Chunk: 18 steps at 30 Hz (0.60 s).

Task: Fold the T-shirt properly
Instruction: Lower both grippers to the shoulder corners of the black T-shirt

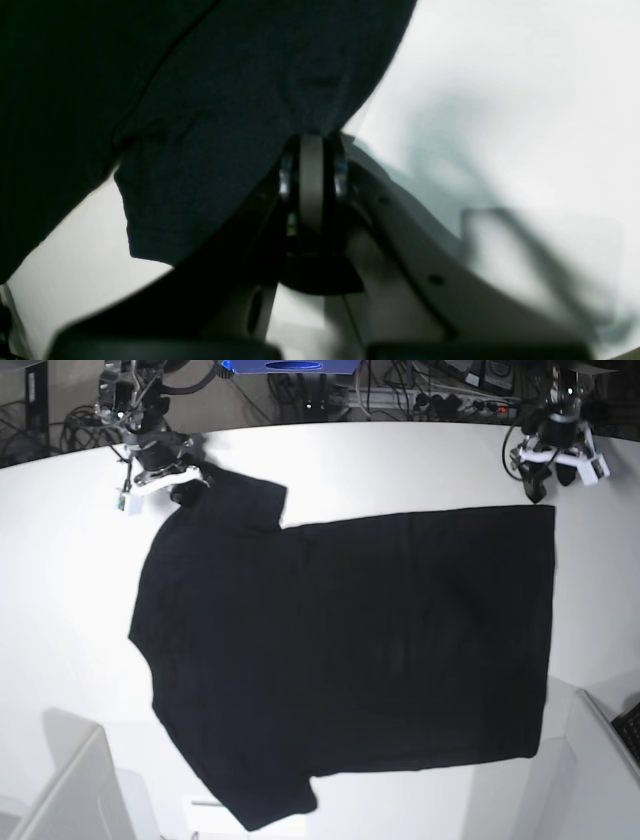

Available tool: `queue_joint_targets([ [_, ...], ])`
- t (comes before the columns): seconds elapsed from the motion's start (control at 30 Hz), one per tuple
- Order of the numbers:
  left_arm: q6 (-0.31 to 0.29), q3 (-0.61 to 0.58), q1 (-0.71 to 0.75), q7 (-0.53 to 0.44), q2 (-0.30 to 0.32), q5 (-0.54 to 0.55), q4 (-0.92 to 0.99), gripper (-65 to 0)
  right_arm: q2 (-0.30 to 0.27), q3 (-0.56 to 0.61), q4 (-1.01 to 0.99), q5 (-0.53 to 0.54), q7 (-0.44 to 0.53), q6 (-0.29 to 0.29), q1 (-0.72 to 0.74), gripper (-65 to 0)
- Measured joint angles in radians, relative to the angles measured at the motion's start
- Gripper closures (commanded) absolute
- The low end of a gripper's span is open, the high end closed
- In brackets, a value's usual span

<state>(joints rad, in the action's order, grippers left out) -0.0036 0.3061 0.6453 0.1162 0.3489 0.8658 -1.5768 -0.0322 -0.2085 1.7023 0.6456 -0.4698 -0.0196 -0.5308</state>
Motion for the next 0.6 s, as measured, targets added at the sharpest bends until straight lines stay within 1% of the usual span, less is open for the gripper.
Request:
queue_joint_targets([
  [0.07, -0.027, 0.02, -0.049, 0.061, -0.003, 0.004, 0.016, -41.6, 0.0, 0.0, 0.0, 0.002, -0.001, 0.0, 0.0, 0.0],
  [0.13, -0.027, 0.044, -0.079, 0.096, -0.014, 0.003, 0.031, -41.6, 0.0, 0.0, 0.0, 0.002, 0.0, -0.003, -0.002, 0.0],
  [0.23, -0.021, 0.085, -0.106, 0.114, -0.034, -0.002, 0.054, -41.3, 0.0, 0.0, 0.0, 0.002, 0.0, -0.003, -0.002, 0.0],
  [0.37, -0.027, 0.087, -0.15, 0.146, -0.04, -0.004, 0.076, -41.1, -0.017, 0.003, 0.0, 0.007, -0.01, -0.006, -0.002, 0.0],
  [0.53, -0.034, 0.087, -0.164, 0.153, -0.039, -0.003, 0.088, -40.8, -0.017, 0.003, 0.0, 0.008, -0.008, -0.008, -0.002, 0.0],
  [0.57, -0.034, 0.087, -0.164, 0.153, -0.039, -0.003, 0.088, -40.0, -0.017, 0.003, 0.0, 0.006, -0.008, -0.008, -0.002, 0.0],
  [0.6, -0.034, 0.085, -0.165, 0.153, -0.039, -0.003, 0.088, -37.5, -0.017, 0.003, 0.0, 0.006, -0.009, -0.008, -0.002, 0.0],
])
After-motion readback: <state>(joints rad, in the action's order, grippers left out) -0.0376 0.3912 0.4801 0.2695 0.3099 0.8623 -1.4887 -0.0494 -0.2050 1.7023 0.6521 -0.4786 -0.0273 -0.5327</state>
